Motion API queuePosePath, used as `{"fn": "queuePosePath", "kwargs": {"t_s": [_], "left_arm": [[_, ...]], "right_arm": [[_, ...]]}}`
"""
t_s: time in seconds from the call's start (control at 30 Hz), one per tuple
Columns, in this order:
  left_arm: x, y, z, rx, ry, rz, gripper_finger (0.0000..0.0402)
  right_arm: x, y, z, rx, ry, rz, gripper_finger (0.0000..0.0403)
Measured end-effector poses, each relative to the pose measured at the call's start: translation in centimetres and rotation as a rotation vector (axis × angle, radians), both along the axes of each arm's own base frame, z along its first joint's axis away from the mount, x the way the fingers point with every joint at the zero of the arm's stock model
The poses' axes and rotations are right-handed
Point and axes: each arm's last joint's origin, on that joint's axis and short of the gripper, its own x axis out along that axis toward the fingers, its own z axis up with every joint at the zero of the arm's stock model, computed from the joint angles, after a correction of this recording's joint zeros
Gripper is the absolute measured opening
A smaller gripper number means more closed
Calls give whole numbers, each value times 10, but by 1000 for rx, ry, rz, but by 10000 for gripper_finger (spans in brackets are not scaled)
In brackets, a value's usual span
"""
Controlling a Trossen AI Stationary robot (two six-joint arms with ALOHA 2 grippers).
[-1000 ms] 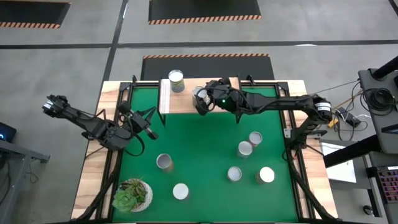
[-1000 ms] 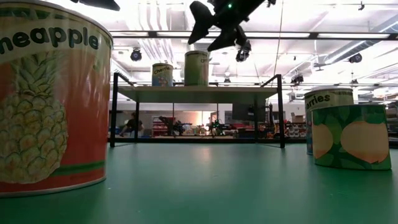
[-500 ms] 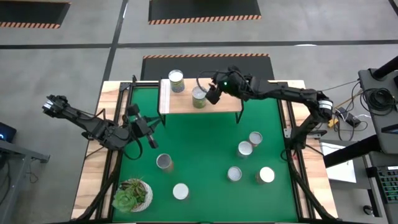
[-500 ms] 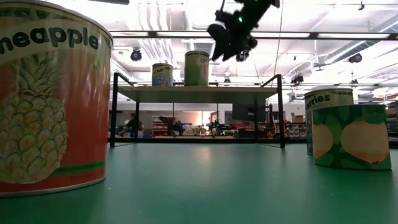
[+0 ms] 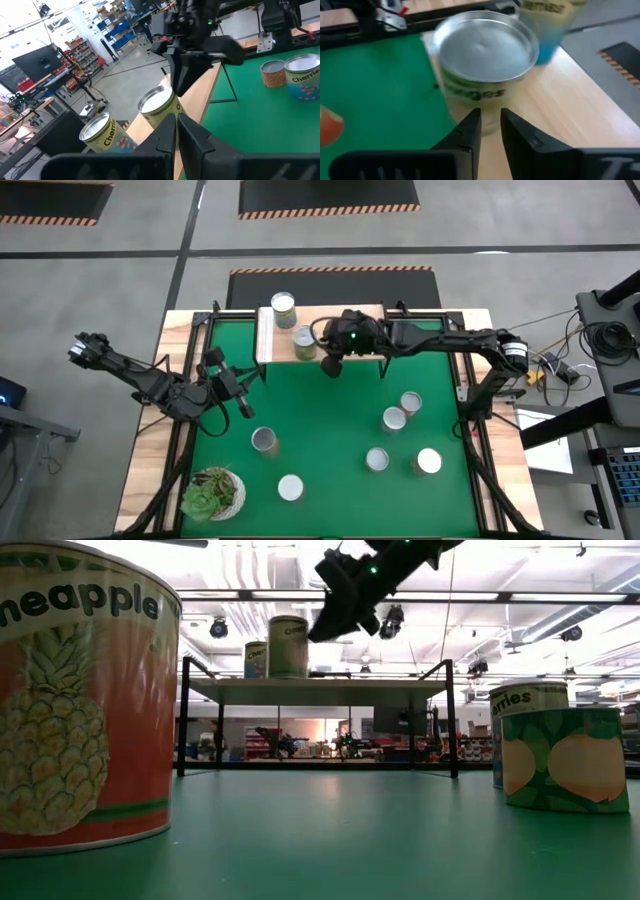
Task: Pick and place cans onto a shelf
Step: Put the canned oranges on the shelf
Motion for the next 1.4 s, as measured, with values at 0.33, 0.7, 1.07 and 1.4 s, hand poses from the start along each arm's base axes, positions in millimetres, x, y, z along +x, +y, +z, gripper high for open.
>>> {"fn": "queuePosePath", "kwargs": {"t_s": [0.33,0.7,1.07,1.4], "left_arm": [[3,-2,-2,-30,-5,-32,0],[54,22,-27,-152,110,-134,0],[88,69,-56,-233,184,-12,0],[84,78,-52,-209,160,86,0]], "right_arm": [[9,14,-2,-25,-27,44,38],[-6,5,5,-149,88,-12,38],[4,-24,-13,-176,43,-69,38],[13,-10,-21,-114,33,73,38]]}}
